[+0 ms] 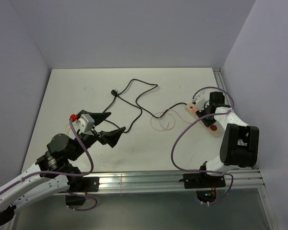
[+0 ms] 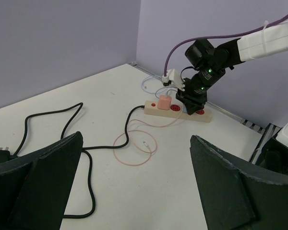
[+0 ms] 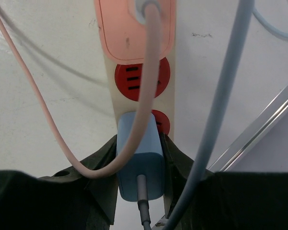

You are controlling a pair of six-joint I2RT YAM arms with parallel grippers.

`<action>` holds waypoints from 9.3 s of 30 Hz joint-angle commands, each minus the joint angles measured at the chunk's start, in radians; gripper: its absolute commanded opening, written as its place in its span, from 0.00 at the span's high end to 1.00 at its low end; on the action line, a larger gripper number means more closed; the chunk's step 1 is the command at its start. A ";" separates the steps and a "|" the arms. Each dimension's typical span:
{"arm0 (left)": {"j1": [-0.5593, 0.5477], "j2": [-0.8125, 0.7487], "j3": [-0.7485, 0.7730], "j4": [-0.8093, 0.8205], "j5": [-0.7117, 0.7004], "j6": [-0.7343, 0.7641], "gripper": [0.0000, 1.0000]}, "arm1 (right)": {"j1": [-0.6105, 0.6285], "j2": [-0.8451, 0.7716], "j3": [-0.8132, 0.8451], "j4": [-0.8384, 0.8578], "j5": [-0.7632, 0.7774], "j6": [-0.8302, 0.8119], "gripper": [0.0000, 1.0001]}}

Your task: Insert the plug

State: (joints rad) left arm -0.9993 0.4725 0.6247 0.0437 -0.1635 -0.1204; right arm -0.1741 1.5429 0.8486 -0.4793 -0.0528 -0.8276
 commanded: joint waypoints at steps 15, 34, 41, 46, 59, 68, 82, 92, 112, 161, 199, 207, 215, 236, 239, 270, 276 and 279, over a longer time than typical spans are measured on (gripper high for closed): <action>0.024 -0.005 -0.006 0.038 0.009 -0.002 0.00 | -0.137 -0.254 -0.105 0.249 0.074 0.087 0.00; 0.079 0.225 0.179 -0.171 -0.054 -0.162 0.01 | 0.038 -0.546 0.108 0.289 0.096 0.905 0.00; 0.318 0.455 0.394 -0.424 0.030 -0.335 0.01 | 0.254 -0.307 0.444 -0.063 0.162 1.245 0.00; 0.568 0.626 0.556 -0.675 0.001 -0.419 0.00 | 0.529 -0.238 0.535 -0.197 0.315 1.243 0.00; 1.085 0.643 0.507 -1.102 -0.217 -0.939 0.07 | 0.844 -0.377 0.253 0.028 -0.002 1.381 0.00; 1.335 0.644 0.402 -1.189 -0.329 -1.114 0.09 | 0.883 -0.422 0.165 -0.036 0.076 1.388 0.00; 1.450 0.787 0.106 -1.042 -0.162 -1.303 0.23 | 0.910 -0.474 0.099 -0.019 0.077 1.315 0.00; 1.449 1.069 0.093 -0.976 -0.162 -1.314 0.33 | 0.909 -0.464 0.070 -0.005 0.074 1.312 0.00; 1.155 0.651 0.542 -1.010 -0.283 -0.957 1.00 | 0.907 -0.394 0.225 -0.130 0.235 1.302 0.00; 0.070 0.594 0.446 -0.401 0.262 0.010 1.00 | 0.756 -0.305 0.725 -0.384 -0.387 1.303 0.15; -0.111 0.588 0.455 -0.495 -0.005 0.076 1.00 | 0.923 -0.040 0.675 -0.547 -0.688 1.256 0.33; -0.121 0.575 0.461 -0.495 -0.008 0.076 1.00 | 0.932 -0.015 0.642 -0.513 -0.627 1.246 0.34; -0.122 0.569 0.464 -0.481 0.018 0.064 1.00 | 0.953 -0.035 0.595 -0.410 -0.622 1.274 0.42; -0.122 0.439 0.429 -0.455 -0.051 -0.001 0.17 | 0.970 -0.070 0.558 -0.326 -0.542 1.302 1.00; -0.122 0.367 0.403 -0.436 -0.140 -0.018 0.01 | 0.970 -0.076 0.550 -0.315 -0.542 1.303 1.00; -0.121 0.066 0.207 -0.323 -0.315 -0.124 0.00 | 0.550 0.259 1.475 -0.013 0.166 0.673 1.00; -0.122 0.058 0.204 -0.334 -0.347 -0.122 0.00 | 0.542 0.270 1.362 -0.010 0.280 0.512 1.00; -0.121 0.055 0.205 -0.326 -0.323 -0.120 0.00 | 0.539 0.246 1.195 0.016 0.411 0.420 1.00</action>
State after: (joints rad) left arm -1.1198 0.5381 0.8322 -0.3321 -0.4934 -0.2310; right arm 0.3622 1.8206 2.1391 -0.5098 0.2111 -0.2737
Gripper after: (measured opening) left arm 0.995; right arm 0.403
